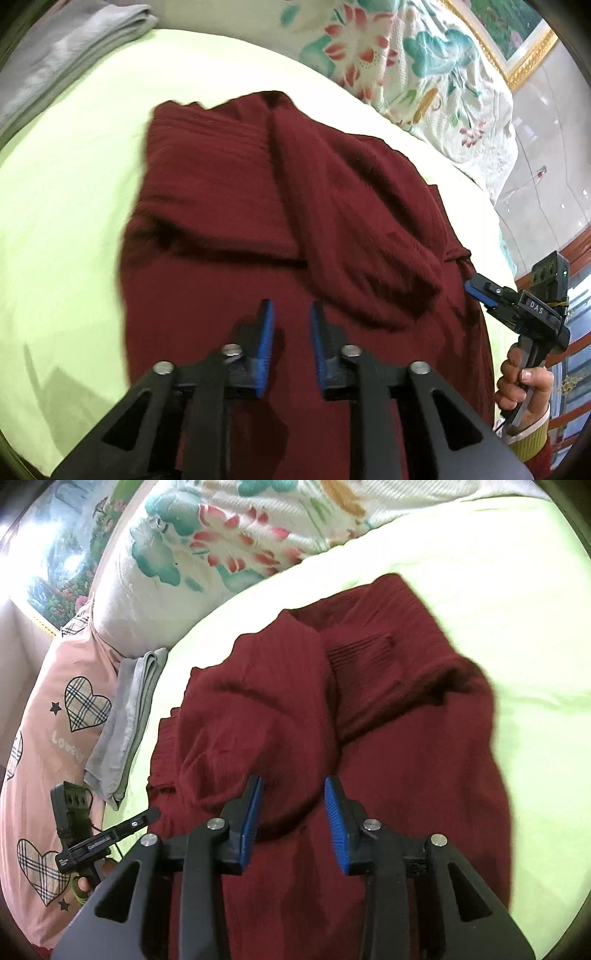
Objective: Fold large clothes
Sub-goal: 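Release the sweater and smooth the folded strip with both grippers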
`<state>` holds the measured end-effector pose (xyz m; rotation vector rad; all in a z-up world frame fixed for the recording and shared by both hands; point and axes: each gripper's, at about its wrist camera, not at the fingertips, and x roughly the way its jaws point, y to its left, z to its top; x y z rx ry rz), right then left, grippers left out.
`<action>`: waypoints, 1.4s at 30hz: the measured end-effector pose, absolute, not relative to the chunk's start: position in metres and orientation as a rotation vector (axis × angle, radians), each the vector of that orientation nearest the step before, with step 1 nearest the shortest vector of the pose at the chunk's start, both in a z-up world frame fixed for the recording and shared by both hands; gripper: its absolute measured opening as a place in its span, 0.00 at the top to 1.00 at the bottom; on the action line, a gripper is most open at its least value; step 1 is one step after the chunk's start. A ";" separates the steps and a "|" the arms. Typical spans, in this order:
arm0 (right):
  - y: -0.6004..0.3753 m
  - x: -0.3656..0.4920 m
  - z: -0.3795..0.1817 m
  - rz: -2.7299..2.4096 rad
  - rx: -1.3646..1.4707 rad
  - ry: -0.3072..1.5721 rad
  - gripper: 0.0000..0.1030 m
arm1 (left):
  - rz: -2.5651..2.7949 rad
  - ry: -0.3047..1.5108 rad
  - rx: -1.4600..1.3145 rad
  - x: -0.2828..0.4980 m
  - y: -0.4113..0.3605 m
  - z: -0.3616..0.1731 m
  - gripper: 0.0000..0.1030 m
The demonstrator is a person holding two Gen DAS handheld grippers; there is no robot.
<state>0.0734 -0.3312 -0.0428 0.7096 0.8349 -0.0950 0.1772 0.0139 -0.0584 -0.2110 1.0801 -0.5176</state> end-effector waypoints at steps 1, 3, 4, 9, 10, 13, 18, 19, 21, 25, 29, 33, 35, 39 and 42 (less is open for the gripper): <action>-0.330 0.068 -0.043 -0.100 0.710 0.832 0.65 | -0.507 1.077 -0.212 0.169 0.022 -0.057 0.72; -0.334 0.051 -0.041 -0.115 0.709 0.833 0.65 | -0.487 1.076 -0.209 0.155 0.037 -0.056 0.69; -0.334 0.044 -0.040 -0.124 0.707 0.834 0.65 | -0.476 1.077 -0.207 0.147 0.045 -0.056 0.67; -0.343 0.001 -0.038 -0.152 0.707 0.824 0.56 | -0.444 1.089 -0.223 0.114 0.075 -0.062 0.62; -0.345 -0.006 -0.037 -0.160 0.700 0.822 0.52 | -0.439 1.093 -0.226 0.109 0.079 -0.063 0.61; -0.354 -0.028 -0.032 -0.185 0.686 0.809 0.52 | -0.439 1.107 -0.229 0.095 0.088 -0.067 0.56; -0.372 -0.062 -0.038 -0.238 0.695 0.830 0.52 | -0.436 1.143 -0.222 0.075 0.096 -0.077 0.51; -0.374 -0.066 -0.042 -0.231 0.700 0.849 0.52 | -0.440 1.151 -0.227 0.071 0.097 -0.080 0.50; -0.371 -0.071 -0.052 -0.203 0.706 0.890 0.52 | -0.452 1.162 -0.232 0.062 0.099 -0.084 0.48; -0.360 -0.076 -0.064 -0.119 0.708 0.899 0.52 | -0.487 1.156 -0.223 0.042 0.097 -0.086 0.37; -0.357 -0.072 -0.072 -0.013 0.790 0.885 0.52 | -0.550 1.162 -0.231 0.030 0.093 -0.088 0.28; -0.348 -0.075 -0.075 0.044 0.801 0.898 0.56 | -0.599 1.166 -0.259 0.025 0.092 -0.090 0.27; -0.342 -0.080 -0.079 0.075 0.812 0.932 0.79 | -0.628 1.168 -0.281 0.023 0.092 -0.091 0.28; -0.331 -0.094 -0.082 0.104 0.812 0.948 0.95 | -0.616 1.159 -0.219 0.019 0.083 -0.091 0.99; -0.336 -0.110 -0.068 0.122 0.843 0.869 0.96 | -0.616 1.130 -0.197 0.015 0.087 -0.085 0.96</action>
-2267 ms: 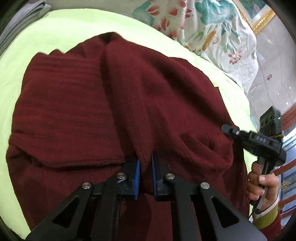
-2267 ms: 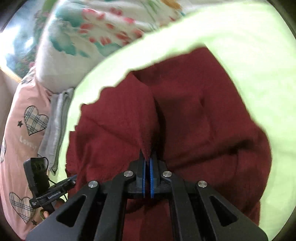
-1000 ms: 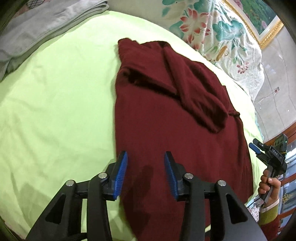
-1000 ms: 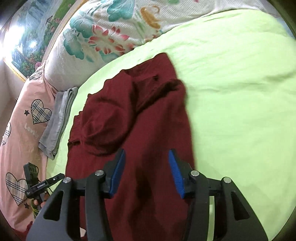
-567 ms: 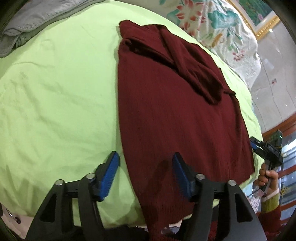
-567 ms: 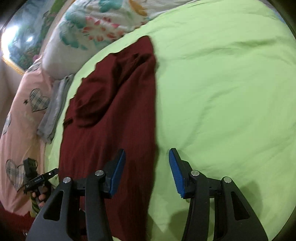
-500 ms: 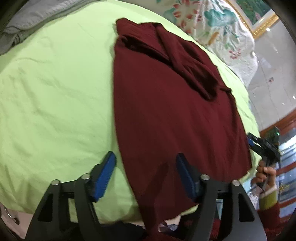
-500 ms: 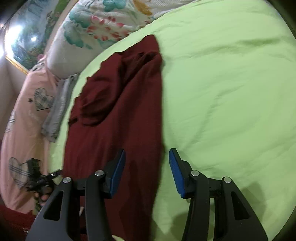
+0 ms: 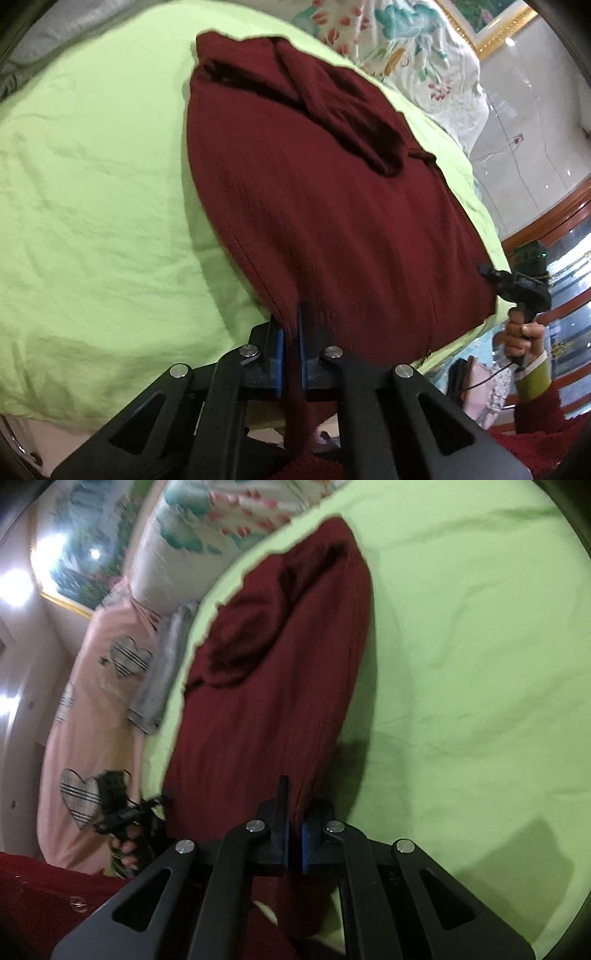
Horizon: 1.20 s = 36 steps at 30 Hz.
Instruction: Fold large clothes
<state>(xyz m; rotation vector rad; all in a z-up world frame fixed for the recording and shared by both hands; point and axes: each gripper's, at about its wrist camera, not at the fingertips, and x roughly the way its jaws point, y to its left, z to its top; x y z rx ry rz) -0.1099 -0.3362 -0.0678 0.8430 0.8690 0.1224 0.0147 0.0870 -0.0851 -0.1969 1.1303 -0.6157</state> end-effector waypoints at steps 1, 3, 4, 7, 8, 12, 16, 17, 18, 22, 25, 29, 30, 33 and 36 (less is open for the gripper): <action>-0.340 -0.115 -0.063 0.129 0.858 0.838 0.96 | -0.616 1.120 -0.190 0.012 0.088 -0.083 0.96; -0.347 -0.121 -0.061 0.124 0.881 0.809 0.96 | -0.628 1.121 -0.194 0.010 0.090 -0.084 0.96; -0.349 -0.122 -0.063 0.114 0.879 0.821 0.96 | -0.626 1.127 -0.195 0.010 0.091 -0.087 0.96; -0.346 -0.115 -0.075 0.115 0.874 0.879 0.96 | -0.638 1.185 -0.231 0.013 0.095 -0.100 0.95; -0.345 -0.113 -0.080 0.115 0.882 0.890 0.93 | -0.651 1.205 -0.255 0.014 0.096 -0.103 0.91; -0.343 -0.112 -0.083 0.125 0.870 0.903 0.91 | -0.714 1.239 -0.287 0.014 0.092 -0.106 0.71; -0.338 -0.113 -0.086 0.139 0.853 0.915 0.90 | -0.736 1.221 -0.213 0.011 0.079 -0.104 0.77; -0.337 -0.114 -0.086 0.133 0.851 0.912 0.90 | -0.732 1.207 -0.182 0.010 0.075 -0.102 0.95; -0.336 -0.114 -0.085 0.130 0.849 0.907 0.91 | -0.730 1.198 -0.165 0.008 0.073 -0.101 0.97; -0.343 -0.122 -0.079 0.153 0.911 0.819 0.95 | -0.714 1.151 -0.174 0.005 0.075 -0.091 0.97; -0.349 -0.124 -0.071 0.184 0.950 0.750 0.95 | -0.719 1.118 -0.202 0.006 0.082 -0.078 0.97; -0.351 -0.112 -0.058 0.203 0.958 0.704 0.95 | -0.724 1.074 -0.244 0.017 0.090 -0.057 0.97; -0.352 -0.109 -0.054 0.208 0.959 0.695 0.95 | -0.724 1.059 -0.253 0.020 0.090 -0.052 0.97; -0.356 -0.093 -0.039 0.216 0.962 0.655 0.95 | -0.725 1.002 -0.267 0.034 0.088 -0.033 0.97; -0.367 -0.071 -0.025 0.199 0.965 0.613 0.95 | -0.699 0.942 -0.273 0.055 0.087 -0.015 0.97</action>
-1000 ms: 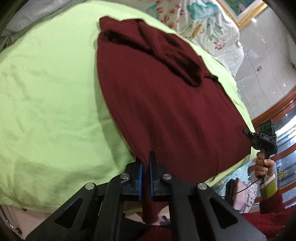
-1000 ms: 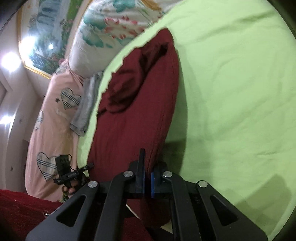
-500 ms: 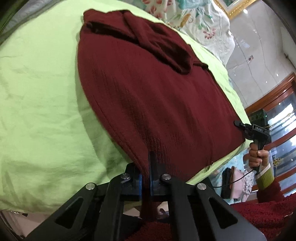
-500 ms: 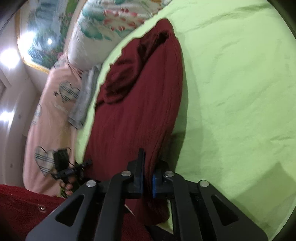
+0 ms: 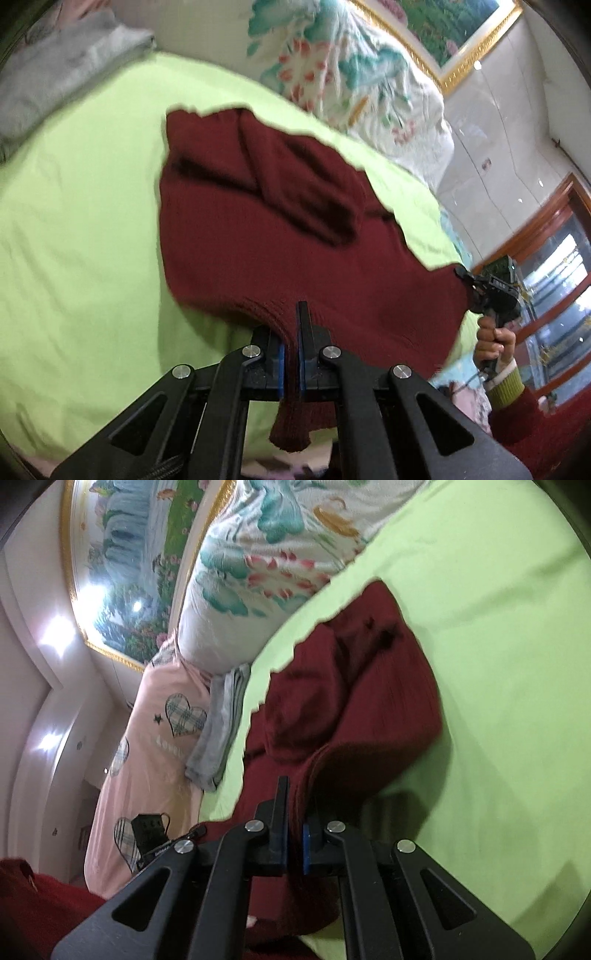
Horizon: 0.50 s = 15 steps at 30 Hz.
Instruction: Fold large clothes
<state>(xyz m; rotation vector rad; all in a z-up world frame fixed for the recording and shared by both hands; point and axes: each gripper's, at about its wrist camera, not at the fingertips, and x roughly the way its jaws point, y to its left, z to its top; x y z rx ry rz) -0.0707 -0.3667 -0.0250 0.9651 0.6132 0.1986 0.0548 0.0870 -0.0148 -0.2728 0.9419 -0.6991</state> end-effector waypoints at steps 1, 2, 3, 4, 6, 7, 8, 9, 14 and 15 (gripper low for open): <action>-0.371 -0.064 -0.021 0.193 0.969 0.599 0.95 | -0.695 0.920 -0.290 0.062 0.086 -0.010 0.97; -0.376 -0.052 -0.016 0.185 0.971 0.580 0.95 | -0.688 0.892 -0.312 0.074 0.085 -0.004 0.97; -0.380 -0.044 -0.013 0.180 0.970 0.570 0.95 | -0.680 0.873 -0.319 0.082 0.084 0.000 0.97; -0.384 -0.031 -0.008 0.172 0.968 0.559 0.95 | -0.671 0.854 -0.324 0.094 0.081 0.005 0.97; -0.392 -0.006 0.000 0.157 0.954 0.553 0.95 | -0.649 0.830 -0.319 0.116 0.077 0.012 0.97; -0.396 0.006 0.003 0.151 0.949 0.552 0.95 | -0.630 0.823 -0.305 0.131 0.073 0.016 0.97; -0.402 0.021 0.005 0.141 0.946 0.552 0.95 | -0.617 0.815 -0.299 0.144 0.070 0.020 0.97; -0.409 0.036 0.006 0.129 0.943 0.557 0.95 | -0.602 0.801 -0.297 0.162 0.066 0.023 0.97; -0.446 0.114 -0.008 0.033 0.967 0.596 0.95 | -0.518 0.784 -0.326 0.250 0.048 0.018 0.97; -0.451 0.125 -0.014 0.018 0.974 0.609 0.95 | -0.503 0.789 -0.330 0.264 0.047 0.014 0.97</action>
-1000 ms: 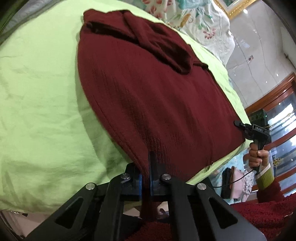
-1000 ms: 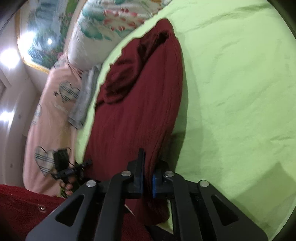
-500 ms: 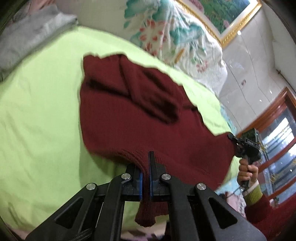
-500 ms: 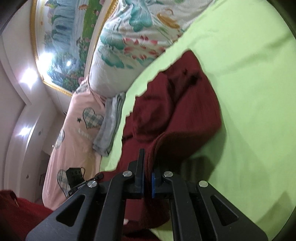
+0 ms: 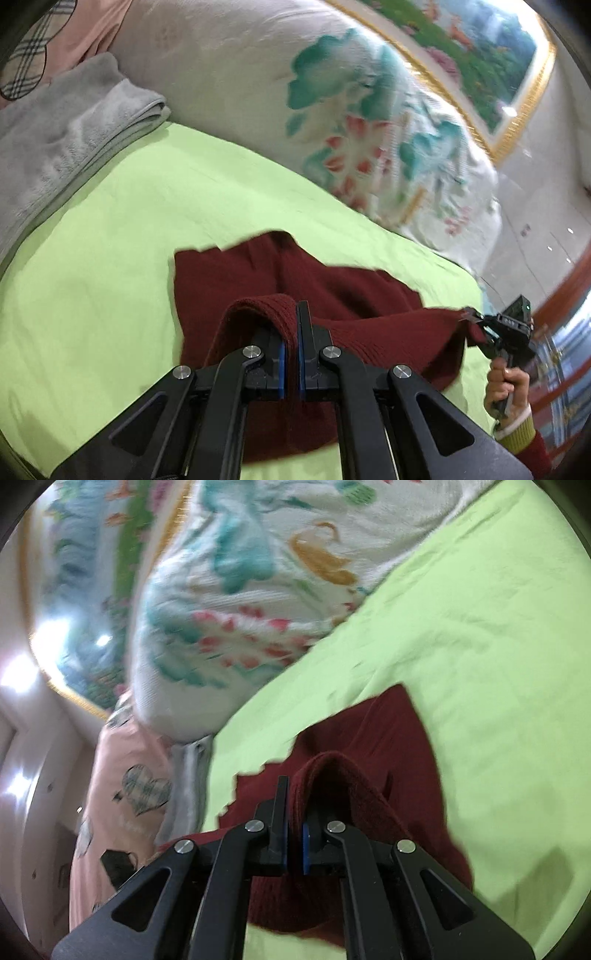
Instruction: Fold large clothes
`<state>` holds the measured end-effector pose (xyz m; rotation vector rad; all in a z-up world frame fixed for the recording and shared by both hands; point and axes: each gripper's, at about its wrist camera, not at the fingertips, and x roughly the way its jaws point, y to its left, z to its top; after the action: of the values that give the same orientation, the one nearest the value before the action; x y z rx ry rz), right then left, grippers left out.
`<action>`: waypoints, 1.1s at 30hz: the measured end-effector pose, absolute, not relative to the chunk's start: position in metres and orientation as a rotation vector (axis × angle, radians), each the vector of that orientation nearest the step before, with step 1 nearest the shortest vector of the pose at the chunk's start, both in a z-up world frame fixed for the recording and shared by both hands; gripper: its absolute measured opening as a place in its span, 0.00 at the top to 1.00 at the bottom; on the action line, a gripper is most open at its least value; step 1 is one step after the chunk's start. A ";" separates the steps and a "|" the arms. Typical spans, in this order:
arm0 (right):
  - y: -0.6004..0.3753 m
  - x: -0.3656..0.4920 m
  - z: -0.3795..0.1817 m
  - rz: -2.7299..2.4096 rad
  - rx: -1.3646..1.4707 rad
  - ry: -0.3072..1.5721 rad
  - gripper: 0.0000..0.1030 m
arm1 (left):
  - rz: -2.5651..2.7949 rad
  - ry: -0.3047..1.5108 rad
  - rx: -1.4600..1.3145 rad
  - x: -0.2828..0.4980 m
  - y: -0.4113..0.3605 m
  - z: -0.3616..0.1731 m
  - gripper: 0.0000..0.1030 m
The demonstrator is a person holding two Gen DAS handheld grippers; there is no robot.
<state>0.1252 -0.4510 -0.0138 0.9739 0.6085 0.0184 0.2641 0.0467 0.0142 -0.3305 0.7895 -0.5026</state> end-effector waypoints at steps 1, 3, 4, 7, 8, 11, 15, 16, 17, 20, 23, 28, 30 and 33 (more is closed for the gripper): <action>-0.457 0.138 -0.022 0.002 0.980 0.629 0.95 | -0.487 0.800 -0.336 0.278 0.046 0.008 0.97; -0.464 0.155 -0.038 -0.032 0.984 0.668 0.95 | -0.447 0.835 -0.343 0.305 0.044 -0.012 0.97; -0.467 0.161 -0.046 -0.040 0.988 0.685 0.95 | -0.431 0.853 -0.348 0.316 0.044 -0.022 0.97; -0.474 0.174 -0.070 -0.059 1.002 0.734 0.95 | -0.396 0.912 -0.367 0.336 0.044 -0.053 0.97; -0.475 0.176 -0.078 -0.064 1.004 0.755 0.94 | -0.393 0.932 -0.370 0.340 0.043 -0.062 0.97; -0.477 0.174 -0.086 -0.056 1.022 0.758 0.94 | -0.390 0.960 -0.366 0.339 0.041 -0.075 0.96; -0.475 0.159 -0.073 -0.086 0.989 0.746 0.84 | -0.395 0.957 -0.379 0.320 0.046 -0.066 0.92; -0.474 0.150 -0.065 -0.104 0.958 0.732 0.77 | -0.402 0.951 -0.384 0.313 0.046 -0.062 0.92; -0.471 0.145 -0.058 -0.120 0.934 0.719 0.71 | -0.410 0.943 -0.384 0.302 0.047 -0.057 0.91; -0.455 0.120 -0.037 -0.137 0.845 0.677 0.68 | -0.448 0.944 -0.356 0.270 0.035 -0.047 0.91; -0.423 0.114 -0.028 -0.046 0.775 0.692 0.68 | -0.563 0.963 -0.319 0.244 0.002 -0.041 0.91; -0.347 0.138 -0.039 0.104 0.503 0.881 0.68 | -0.688 1.005 -0.168 0.232 -0.068 -0.044 0.91; -0.330 0.151 -0.046 0.096 0.395 0.935 0.68 | -0.685 1.018 -0.096 0.237 -0.089 -0.050 0.88; -0.338 0.170 -0.049 0.059 0.373 0.953 0.68 | -0.654 1.050 -0.051 0.259 -0.101 -0.061 0.88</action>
<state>0.1703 -0.3375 -0.0495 0.3733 0.9527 0.0590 0.2588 -0.1013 -0.0608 -0.0508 1.0502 -0.6536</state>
